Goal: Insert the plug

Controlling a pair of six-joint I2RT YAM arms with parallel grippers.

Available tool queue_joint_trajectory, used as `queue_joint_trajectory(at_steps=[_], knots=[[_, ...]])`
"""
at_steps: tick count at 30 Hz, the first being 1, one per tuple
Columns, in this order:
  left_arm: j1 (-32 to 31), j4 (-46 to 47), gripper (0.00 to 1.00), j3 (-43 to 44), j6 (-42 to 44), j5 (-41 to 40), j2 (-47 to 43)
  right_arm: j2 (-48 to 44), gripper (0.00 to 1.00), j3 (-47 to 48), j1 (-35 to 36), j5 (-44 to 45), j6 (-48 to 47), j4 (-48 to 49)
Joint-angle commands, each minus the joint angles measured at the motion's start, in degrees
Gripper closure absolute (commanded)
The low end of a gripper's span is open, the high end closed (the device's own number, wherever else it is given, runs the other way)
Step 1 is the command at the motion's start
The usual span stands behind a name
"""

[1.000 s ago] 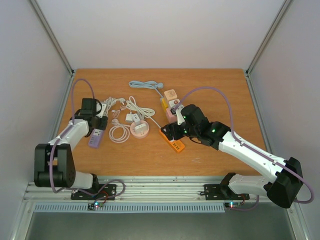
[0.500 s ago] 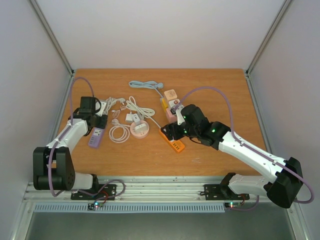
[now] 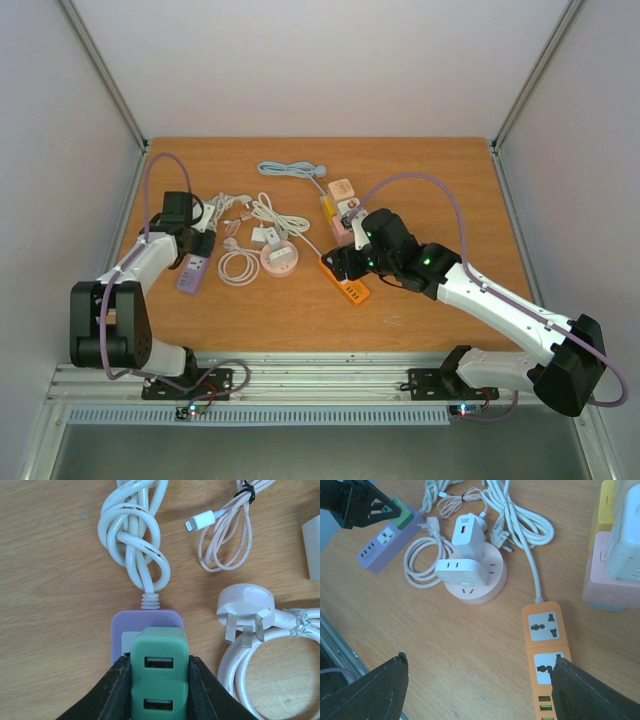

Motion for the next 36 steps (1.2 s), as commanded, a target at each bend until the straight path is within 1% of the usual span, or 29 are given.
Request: queue_joint_trajectory(at_steps=[1,7,8,9,11,14,15,16,17,18,19,25,28,29,30,31,32,33,34,35,36], knots=[[0.0,-2.3,0.97,-0.8,2.1,0.4,3.9,-0.4,0.22,0.4,-0.2,0.7,-0.5,0.0],[0.0,-2.5,0.96,-0.7,2.3,0.6,4.9,-0.6,0.22,0.3,-0.2,0.8,-0.5,0.1],[0.0,-2.6,0.95,-0.4,2.2,1.2,4.4,-0.7,0.22,0.3,-0.2,0.9,-0.5,0.0],[0.0,-2.9,0.91,0.2,2.1,2.4,3.7,-0.7,0.22,0.3,-0.2,0.9,-0.5,0.0],[0.0,-3.8,0.74,1.7,1.8,4.3,1.7,-0.7,0.22,0.3,-0.2,0.9,-0.4,0.0],[0.0,-4.2,0.58,4.0,1.2,5.6,-2.5,-0.7,0.22,0.5,-0.2,0.6,-0.3,-0.2],[0.0,-4.4,0.55,4.9,1.0,5.7,-3.9,-0.8,0.22,0.6,-0.2,0.7,0.0,-0.4],[0.0,-4.5,0.48,5.6,0.9,5.5,-5.4,-1.0,0.22,0.6,-0.2,0.8,0.1,-0.3],[0.0,-4.5,0.15,6.3,0.5,5.5,-6.7,-1.2,0.21,0.6,-0.2,0.8,0.2,-0.3],[0.0,-4.5,0.02,6.9,0.2,5.3,-7.9,-1.5,0.21,0.7,-0.2,0.8,0.4,-0.2],[0.1,-4.5,0.01,7.4,-0.1,5.3,-9.0,-1.6,0.21,0.8,-0.2,0.8,0.5,-0.2],[0.1,-3.1,0.01,8.4,-3.3,5.6,-16.2,-1.8,0.21,2.4,-0.2,0.8,1.6,-2.2],[0.1,-2.7,0.01,8.9,-5.2,4.3,-20.9,-2.0,0.22,3.2,-0.2,1.3,2.2,-3.4],[0.1,-2.3,0.01,8.9,-6.4,2.3,-22.7,-2.1,0.22,3.5,-0.2,1.7,2.5,-4.0],[0.1,-2.4,0.01,9.1,-9.7,-0.1,-24.1,-2.1,0.22,3.9,-0.2,2.1,2.7,-4.4],[0.0,-3.0,0.01,9.6,-12.2,-4.2,-25.2,-2.0,0.22,4.3,-0.2,2.4,2.9,-4.8],[0.1,-4.2,0.01,10.2,-16.6,-8.8,-26.1,-1.8,0.22,4.7,-0.2,2.8,3.2,-5.2],[0.2,-7.3,0.01,11.2,-22.5,-12.8,-26.6,-1.6,0.21,5.3,-0.2,3.1,3.5,-5.6],[0.3,-10.4,0.01,12.3,-25.8,-15.4,-27.0,-1.5,0.22,5.6,-0.2,3.4,3.8,-5.9],[0.5,-13.4,0.01,13.6,-29.4,-16.2,-27.4,-1.2,0.22,6.0,-0.2,3.6,4.1,-6.2],[0.8,-15.9,0.01,14.7,-31.1,-15.1,-27.5,-1.0,0.22,6.5,-0.2,3.9,4.5,-6.4]])
